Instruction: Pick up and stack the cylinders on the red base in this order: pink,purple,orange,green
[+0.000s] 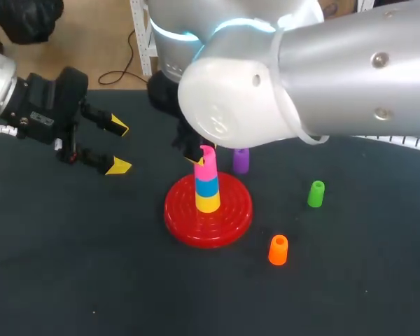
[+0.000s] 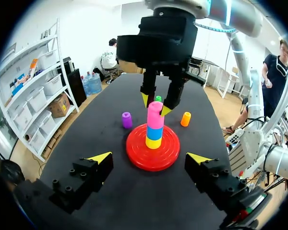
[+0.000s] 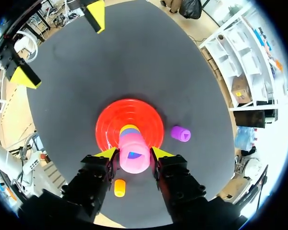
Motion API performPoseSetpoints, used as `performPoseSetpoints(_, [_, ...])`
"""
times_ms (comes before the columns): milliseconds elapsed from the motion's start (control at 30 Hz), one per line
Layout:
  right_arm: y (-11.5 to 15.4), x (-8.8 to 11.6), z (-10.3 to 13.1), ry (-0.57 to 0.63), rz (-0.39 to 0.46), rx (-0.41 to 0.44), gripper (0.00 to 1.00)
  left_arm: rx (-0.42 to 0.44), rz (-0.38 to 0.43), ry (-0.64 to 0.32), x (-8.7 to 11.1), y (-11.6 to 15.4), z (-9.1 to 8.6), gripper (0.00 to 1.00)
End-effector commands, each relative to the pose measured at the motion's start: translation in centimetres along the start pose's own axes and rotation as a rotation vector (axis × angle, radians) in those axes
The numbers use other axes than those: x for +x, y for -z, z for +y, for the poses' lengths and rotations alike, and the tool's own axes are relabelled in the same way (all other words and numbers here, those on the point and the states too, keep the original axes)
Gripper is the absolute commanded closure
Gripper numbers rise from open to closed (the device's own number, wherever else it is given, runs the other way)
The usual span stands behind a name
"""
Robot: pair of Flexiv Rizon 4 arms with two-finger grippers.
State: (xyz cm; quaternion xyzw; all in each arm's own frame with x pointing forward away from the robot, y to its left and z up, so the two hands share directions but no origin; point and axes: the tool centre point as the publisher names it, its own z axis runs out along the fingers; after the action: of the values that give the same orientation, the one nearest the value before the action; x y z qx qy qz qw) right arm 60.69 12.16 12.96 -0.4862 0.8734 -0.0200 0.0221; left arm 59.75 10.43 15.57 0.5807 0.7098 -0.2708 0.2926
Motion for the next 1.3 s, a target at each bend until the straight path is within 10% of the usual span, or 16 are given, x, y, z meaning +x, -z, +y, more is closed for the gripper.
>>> performPoseSetpoints(33, [-1.7,0.4,-0.5,-0.023,-0.007,-0.023,1.0,-0.001,-0.004,-0.002,0.1,0.0,0.0,0.0])
performPoseSetpoints(233, [-1.3,0.8,-1.1,-0.051,-0.043,-0.04,0.98,-0.001,-0.004,-0.002,0.1,0.0,0.0,0.0])
performPoseSetpoints(267, [-0.8,0.9,-1.1,-0.054,-0.061,-0.041,0.76,-0.001,-0.004,-0.002,0.1,0.0,0.0,0.0])
performPoseSetpoints(300, [-0.3,1.0,-1.2,-0.056,-0.077,-0.044,0.2,-0.001,-0.004,-0.002,0.1,0.0,0.0,0.0])
performPoseSetpoints(333, [0.1,1.0,-1.2,-0.058,-0.084,-0.047,0.0,-0.001,-0.004,-0.002,0.1,0.0,0.0,0.0])
performPoseSetpoints(767, [5.5,2.5,-3.5,-0.088,-0.234,-0.038,0.0,-0.001,-0.004,-0.002,0.1,0.0,0.0,0.0])
performPoseSetpoints(1300, [1.8,1.8,-10.2,-0.242,-0.158,0.036,0.0,-0.001,-0.004,-0.002,0.1,0.0,0.0,0.0])
